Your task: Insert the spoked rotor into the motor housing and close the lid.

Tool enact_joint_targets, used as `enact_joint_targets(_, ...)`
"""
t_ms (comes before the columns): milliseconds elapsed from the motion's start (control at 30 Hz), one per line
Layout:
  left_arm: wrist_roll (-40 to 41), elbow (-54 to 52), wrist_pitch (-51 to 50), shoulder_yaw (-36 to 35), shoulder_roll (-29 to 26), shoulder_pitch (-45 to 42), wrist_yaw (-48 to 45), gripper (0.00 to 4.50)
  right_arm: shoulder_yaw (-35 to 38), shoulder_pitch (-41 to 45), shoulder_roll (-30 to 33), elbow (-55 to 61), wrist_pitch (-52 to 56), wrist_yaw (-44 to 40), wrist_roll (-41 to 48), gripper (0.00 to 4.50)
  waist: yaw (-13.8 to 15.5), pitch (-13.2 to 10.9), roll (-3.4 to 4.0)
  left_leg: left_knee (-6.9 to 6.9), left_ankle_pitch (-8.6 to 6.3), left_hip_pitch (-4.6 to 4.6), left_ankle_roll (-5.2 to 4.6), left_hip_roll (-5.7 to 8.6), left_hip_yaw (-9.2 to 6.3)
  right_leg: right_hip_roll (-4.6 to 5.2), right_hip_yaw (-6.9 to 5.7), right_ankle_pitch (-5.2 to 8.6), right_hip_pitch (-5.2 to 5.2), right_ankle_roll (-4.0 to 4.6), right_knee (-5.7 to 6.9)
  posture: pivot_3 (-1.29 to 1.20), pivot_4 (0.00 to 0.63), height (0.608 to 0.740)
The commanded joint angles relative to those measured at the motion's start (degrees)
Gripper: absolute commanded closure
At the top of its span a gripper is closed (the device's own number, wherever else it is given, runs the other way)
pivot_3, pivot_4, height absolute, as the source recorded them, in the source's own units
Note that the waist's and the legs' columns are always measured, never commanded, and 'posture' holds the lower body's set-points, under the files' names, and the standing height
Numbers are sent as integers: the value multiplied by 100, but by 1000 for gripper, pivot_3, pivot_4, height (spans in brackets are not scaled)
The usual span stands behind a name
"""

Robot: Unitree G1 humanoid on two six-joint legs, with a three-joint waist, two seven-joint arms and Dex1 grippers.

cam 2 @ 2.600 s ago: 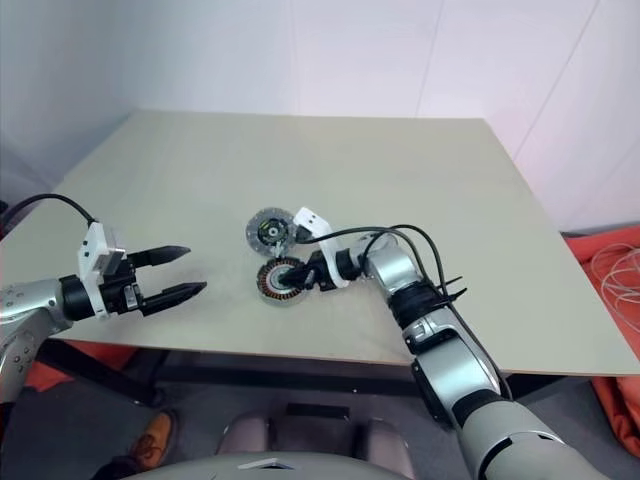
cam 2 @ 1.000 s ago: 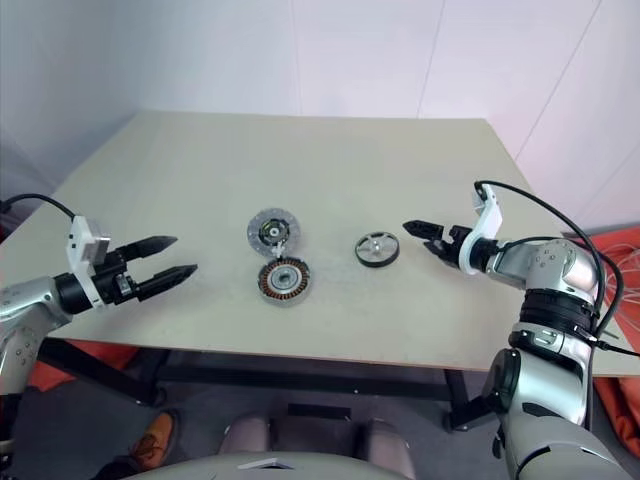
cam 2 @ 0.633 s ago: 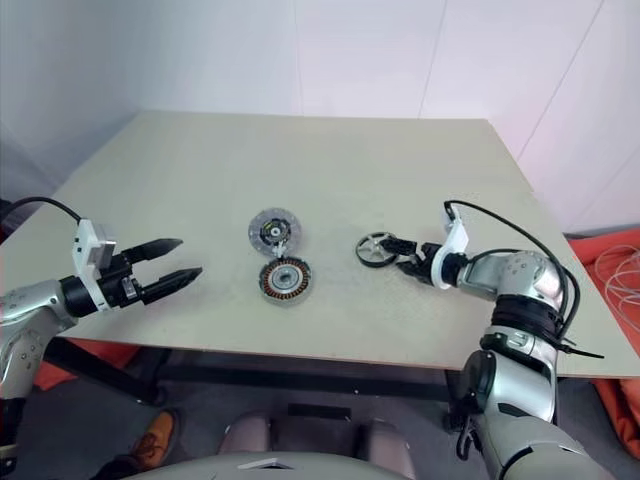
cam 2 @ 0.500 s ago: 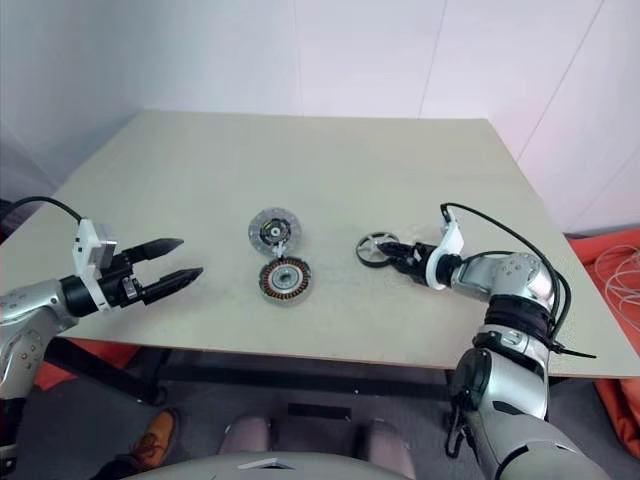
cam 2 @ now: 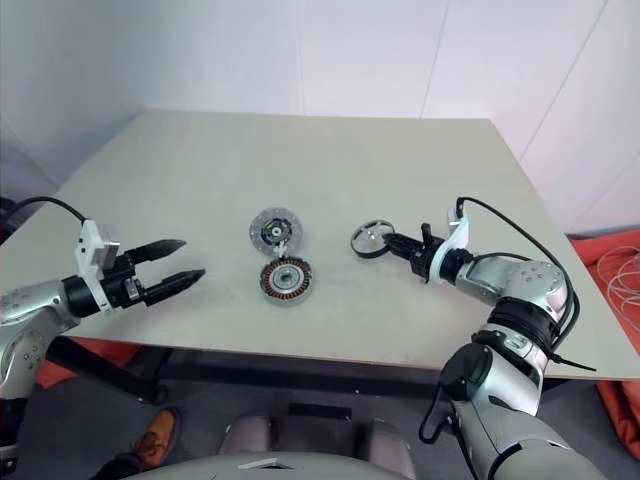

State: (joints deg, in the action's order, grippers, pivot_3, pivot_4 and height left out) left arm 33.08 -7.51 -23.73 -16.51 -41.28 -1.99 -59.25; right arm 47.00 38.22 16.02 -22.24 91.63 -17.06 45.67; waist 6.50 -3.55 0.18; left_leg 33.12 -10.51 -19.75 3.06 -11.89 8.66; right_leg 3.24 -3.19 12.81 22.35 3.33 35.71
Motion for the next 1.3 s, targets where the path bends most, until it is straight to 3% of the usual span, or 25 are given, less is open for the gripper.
enact_joint_targets(33, -21, -28, 87, 12, -81, -109, -53, 0, -595, -264, 138, 363, 87, 301, 1736, 4207, 43, 0, 1, -1, 0, 3, 0, -1, 1, 0, 0, 0, -1, -1, -1, 0, 0, 740)
enact_joint_targets(200, -44, -24, 127, -10, -60, -90, -32, 0, -1702, -720, 126, 725, 87, 1215, 3849, 4207, 54, 0, 11, -5, 0, 8, 0, -2, 3, -1, 0, 1, -1, -2, -1, 0, 0, 740)
enact_joint_targets(400, -4, -134, 126, -96, -28, 56, 67, 0, -2347, -677, -355, 835, -280, 2401, 5014, 4207, 65, 0, 11, -4, 0, 8, 1, -2, 2, 0, 0, 2, -1, -4, 0, 0, 0, 740)
enact_joint_targets(667, 51, -364, 117, -188, -51, 340, 173, 0, -3342, -672, -593, 433, -1642, 3934, 6625, 4207, 56, 1, 9, -7, 0, -4, 2, 1, -3, 3, -1, 3, 8, -7, -3, 0, 0, 740)
enact_joint_targets(1300, 139, -767, 35, -641, -108, 836, 387, 0, -3968, -725, -754, -24, -1927, 3710, 6494, 4207, 37, 5, -2, -7, 1, -32, 3, 2, -3, 1, 0, 4, 35, -11, -2, 0, 0, 740)
